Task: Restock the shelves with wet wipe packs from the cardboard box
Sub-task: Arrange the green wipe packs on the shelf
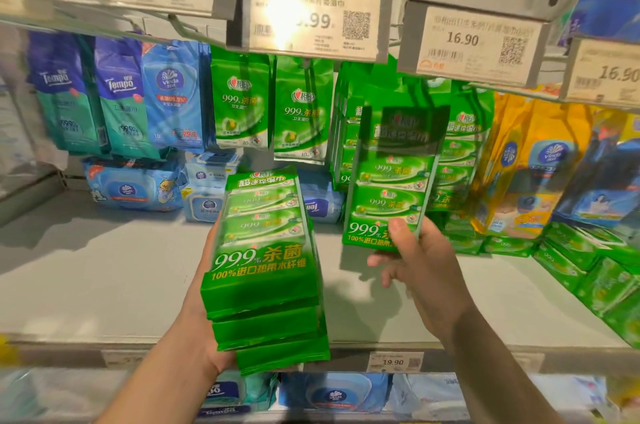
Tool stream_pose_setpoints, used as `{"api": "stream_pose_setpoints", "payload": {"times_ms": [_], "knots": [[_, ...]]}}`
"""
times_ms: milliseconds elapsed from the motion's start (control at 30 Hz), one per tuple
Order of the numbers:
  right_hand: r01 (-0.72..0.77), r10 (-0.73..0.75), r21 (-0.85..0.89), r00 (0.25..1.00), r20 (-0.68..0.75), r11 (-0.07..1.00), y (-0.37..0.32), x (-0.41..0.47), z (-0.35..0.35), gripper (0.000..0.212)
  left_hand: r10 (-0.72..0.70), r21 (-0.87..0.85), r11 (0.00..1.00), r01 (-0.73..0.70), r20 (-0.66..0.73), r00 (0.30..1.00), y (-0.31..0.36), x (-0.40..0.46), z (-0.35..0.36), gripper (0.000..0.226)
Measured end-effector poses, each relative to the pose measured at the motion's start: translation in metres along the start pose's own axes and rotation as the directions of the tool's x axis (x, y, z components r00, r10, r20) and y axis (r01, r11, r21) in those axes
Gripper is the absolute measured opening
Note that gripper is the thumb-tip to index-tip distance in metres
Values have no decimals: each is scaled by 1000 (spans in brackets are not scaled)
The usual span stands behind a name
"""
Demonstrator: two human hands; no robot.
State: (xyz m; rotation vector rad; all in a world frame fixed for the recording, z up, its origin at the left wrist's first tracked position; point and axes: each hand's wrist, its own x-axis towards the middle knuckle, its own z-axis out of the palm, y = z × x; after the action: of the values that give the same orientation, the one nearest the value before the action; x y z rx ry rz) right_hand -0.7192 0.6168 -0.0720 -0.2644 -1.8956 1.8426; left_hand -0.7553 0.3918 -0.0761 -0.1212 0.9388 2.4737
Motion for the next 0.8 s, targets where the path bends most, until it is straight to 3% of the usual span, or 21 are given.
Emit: {"api": "stream_pose_setpoints", "payload": {"times_ms": [67, 233, 433, 633, 800], "knots": [[34, -34, 2, 999, -23, 999, 1, 6, 4, 17, -14, -59, 998, 17, 51, 999, 3, -2, 12, 74], [68, -68, 12, 998, -9, 998, -5, 26, 13, 30, -81, -14, 997, 82, 72, 994, 8, 2, 3, 71], [-71, 78, 90, 994, -75, 993, -4, 50, 23, 38, -134, -4, 991, 136, 128, 983, 13, -2, 7, 58], [-80, 97, 205, 993, -74, 975, 5, 57, 27, 22, -66, 29, 998, 64, 102, 993, 13, 0, 10, 51], [-220, 239, 306, 971, -26, 926, 7, 52, 23, 29, -38, 21, 999, 36, 102, 994, 10, 1, 9, 47]]}}
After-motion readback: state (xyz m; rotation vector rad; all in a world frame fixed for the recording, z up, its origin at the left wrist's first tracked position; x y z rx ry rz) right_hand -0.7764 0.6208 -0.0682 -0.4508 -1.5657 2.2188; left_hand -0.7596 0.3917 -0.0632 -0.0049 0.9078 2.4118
